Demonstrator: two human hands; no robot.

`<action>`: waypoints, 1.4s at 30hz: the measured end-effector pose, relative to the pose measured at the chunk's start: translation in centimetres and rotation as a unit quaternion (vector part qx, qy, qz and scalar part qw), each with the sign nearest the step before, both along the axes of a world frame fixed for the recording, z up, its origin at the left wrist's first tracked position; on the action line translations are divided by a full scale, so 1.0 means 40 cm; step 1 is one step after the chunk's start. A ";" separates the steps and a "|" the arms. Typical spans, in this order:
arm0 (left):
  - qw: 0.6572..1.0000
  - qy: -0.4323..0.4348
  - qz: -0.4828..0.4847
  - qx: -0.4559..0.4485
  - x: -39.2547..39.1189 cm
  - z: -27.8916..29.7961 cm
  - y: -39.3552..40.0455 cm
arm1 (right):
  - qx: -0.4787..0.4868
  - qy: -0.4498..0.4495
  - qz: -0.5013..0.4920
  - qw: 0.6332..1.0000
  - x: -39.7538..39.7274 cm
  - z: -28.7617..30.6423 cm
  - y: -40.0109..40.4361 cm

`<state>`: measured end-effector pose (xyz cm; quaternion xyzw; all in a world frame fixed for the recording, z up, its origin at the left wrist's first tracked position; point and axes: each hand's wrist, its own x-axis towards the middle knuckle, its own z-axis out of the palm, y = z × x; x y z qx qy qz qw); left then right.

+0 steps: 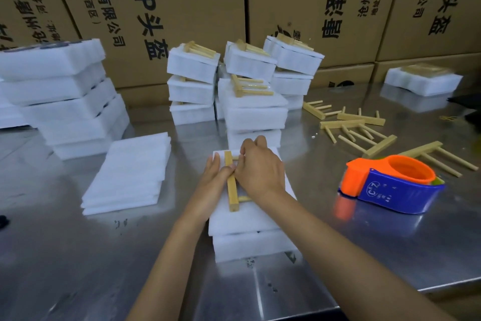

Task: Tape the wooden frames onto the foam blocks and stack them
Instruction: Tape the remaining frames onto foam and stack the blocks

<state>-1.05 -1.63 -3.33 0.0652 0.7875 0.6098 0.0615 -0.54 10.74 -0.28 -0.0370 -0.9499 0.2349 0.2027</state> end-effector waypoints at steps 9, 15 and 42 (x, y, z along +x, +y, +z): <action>0.993 -0.022 -0.011 -0.117 -0.035 0.019 0.007 | -0.025 0.044 0.012 0.999 0.034 0.039 0.136; 0.990 -0.006 0.015 -0.143 -0.021 0.013 0.024 | 0.130 0.064 -0.178 0.973 0.072 0.020 0.349; 0.985 0.065 -0.159 -0.006 0.176 0.214 0.204 | -0.063 0.274 -0.152 0.948 0.137 0.103 0.370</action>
